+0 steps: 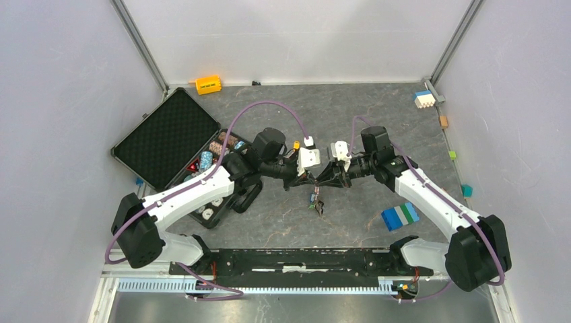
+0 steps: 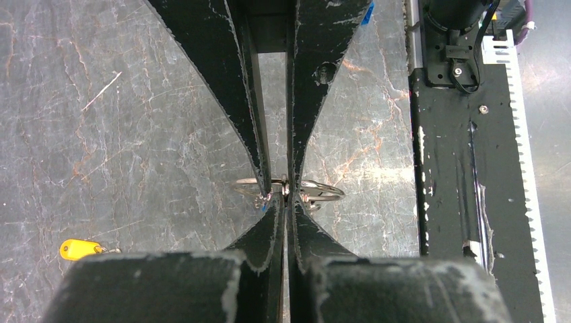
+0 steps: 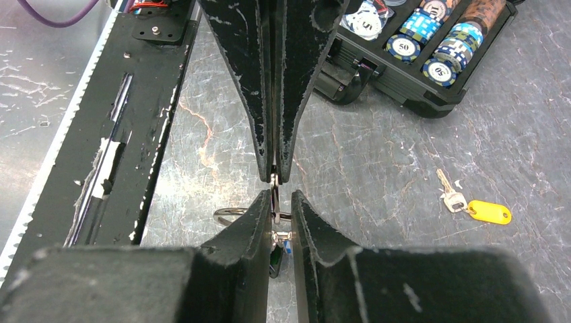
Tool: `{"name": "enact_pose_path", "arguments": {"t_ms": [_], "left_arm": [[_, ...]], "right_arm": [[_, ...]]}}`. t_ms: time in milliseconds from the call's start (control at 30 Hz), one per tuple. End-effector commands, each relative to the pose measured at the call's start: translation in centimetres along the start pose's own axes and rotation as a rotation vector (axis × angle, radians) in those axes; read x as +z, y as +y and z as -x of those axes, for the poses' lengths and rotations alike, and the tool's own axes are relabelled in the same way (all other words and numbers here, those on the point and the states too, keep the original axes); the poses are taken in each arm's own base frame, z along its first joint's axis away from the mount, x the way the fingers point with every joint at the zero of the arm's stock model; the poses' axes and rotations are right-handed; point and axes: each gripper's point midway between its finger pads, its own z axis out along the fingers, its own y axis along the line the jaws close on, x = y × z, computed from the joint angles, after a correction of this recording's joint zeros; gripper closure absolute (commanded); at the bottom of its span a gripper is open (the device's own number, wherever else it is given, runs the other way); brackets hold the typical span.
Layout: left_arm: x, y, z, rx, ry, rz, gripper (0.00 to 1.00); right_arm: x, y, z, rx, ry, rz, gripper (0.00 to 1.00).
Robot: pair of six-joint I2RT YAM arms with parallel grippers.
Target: Put the keys on the keyring
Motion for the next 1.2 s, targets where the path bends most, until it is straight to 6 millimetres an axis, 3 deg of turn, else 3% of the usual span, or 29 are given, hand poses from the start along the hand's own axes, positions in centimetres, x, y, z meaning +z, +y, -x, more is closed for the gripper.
{"name": "enact_pose_path", "arguments": {"t_ms": [0, 400, 833, 1167], "left_arm": [[-0.6, -0.2, 2.7, 0.035, -0.090, -0.002, 0.98], [-0.2, -0.5, 1.9, 0.025, -0.057, -0.032, 0.98], [-0.3, -0.5, 2.3, 0.028, -0.068, -0.032, 0.98], [-0.2, -0.7, 2.1, 0.024, -0.069, -0.040, 0.98]], "right_arm": [[-0.2, -0.5, 1.8, -0.063, -0.028, 0.003, 0.78], [-1.0, -1.1, 2.2, -0.109, 0.040, -0.020, 0.72], [-0.5, -0.5, 1.6, -0.088, 0.035, 0.020, 0.74], [-0.3, -0.2, 2.3, -0.085, 0.008, 0.038, 0.77]]}}
